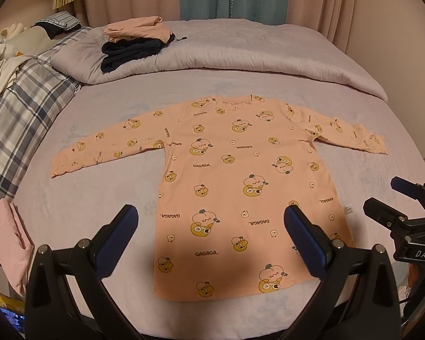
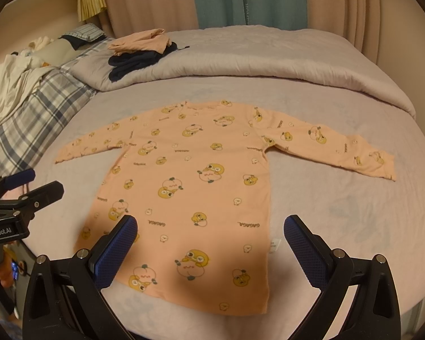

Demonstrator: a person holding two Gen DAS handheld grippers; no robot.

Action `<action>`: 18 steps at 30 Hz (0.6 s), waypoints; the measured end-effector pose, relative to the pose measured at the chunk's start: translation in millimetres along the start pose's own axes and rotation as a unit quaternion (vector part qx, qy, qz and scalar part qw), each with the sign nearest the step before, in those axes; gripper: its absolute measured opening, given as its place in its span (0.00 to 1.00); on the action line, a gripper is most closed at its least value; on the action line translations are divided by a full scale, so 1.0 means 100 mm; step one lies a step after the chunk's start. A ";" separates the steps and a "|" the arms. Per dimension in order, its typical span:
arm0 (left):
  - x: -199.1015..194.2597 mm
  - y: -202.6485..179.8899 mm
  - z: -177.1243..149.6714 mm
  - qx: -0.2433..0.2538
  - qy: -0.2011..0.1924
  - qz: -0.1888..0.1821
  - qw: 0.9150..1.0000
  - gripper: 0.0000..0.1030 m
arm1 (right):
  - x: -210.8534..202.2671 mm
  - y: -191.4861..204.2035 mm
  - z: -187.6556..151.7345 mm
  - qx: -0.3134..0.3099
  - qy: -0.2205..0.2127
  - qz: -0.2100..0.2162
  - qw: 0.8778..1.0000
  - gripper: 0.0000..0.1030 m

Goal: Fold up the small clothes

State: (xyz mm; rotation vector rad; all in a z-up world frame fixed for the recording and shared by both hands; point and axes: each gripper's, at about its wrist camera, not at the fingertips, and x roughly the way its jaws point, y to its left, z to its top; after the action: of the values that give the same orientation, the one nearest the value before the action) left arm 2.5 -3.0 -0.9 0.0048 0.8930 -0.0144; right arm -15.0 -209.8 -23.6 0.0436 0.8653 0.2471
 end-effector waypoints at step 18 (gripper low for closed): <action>0.00 0.02 -0.02 0.001 0.001 0.000 1.000 1.00 | 0.02 -0.02 0.01 0.001 0.003 0.000 1.000 0.99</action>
State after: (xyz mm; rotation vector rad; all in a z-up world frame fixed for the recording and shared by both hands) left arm 0.8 -1.3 -1.9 0.0065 0.8956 -0.0162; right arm -13.2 -211.1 -24.7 0.0440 0.8710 0.2472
